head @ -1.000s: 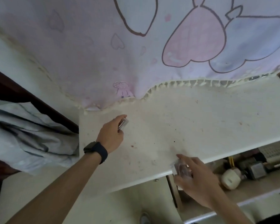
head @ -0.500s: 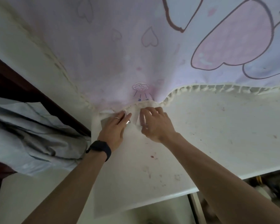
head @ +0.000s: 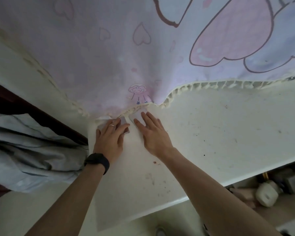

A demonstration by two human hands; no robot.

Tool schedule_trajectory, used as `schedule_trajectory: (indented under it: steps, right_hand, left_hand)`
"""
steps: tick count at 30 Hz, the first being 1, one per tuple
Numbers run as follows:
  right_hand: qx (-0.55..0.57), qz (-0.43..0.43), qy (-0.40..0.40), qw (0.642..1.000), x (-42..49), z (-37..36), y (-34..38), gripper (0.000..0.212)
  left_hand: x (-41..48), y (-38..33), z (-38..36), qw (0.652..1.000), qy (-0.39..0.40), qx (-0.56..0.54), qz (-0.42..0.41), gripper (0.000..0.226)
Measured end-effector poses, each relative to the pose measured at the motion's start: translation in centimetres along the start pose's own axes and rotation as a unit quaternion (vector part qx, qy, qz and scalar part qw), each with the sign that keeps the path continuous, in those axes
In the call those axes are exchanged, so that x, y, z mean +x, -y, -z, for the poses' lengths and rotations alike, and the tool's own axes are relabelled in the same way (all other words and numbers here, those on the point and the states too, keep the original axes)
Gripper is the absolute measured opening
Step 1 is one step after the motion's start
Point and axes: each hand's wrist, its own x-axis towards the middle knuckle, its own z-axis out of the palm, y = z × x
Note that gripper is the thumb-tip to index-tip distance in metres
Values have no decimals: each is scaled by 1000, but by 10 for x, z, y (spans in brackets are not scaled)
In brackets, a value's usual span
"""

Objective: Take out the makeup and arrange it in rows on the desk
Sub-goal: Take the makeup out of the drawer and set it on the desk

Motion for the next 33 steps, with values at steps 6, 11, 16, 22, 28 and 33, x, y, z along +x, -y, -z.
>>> schedule_trajectory:
  steps: [6,11,16,22,28,33]
  right_hand:
    - [11,-24,-65,998,-3,-2,3,53]
    - [1,-34,-42,999,-2,3,6,52]
    - [-23,-10,-48,999,-11,9,7,62]
    - [91,-82,-159,980,-138,25,-8,56]
    - [43,-194,-196,960,-311,46,-53,42]
    - [-37,-297,-114,947,-391,57,-102,36]
  left_hand:
    - [-3,-10,4,999,34,-14,38,45]
    - [-3,-13,5,999,32,-13,35,40]
    - [-8,-18,7,998,24,53,27,50]
    - [-54,-78,-10,994,-69,0,-88,55]
    - [-142,-204,-57,974,-31,-88,-205,44]
    - [-186,-281,-100,963,75,-109,-236,39]
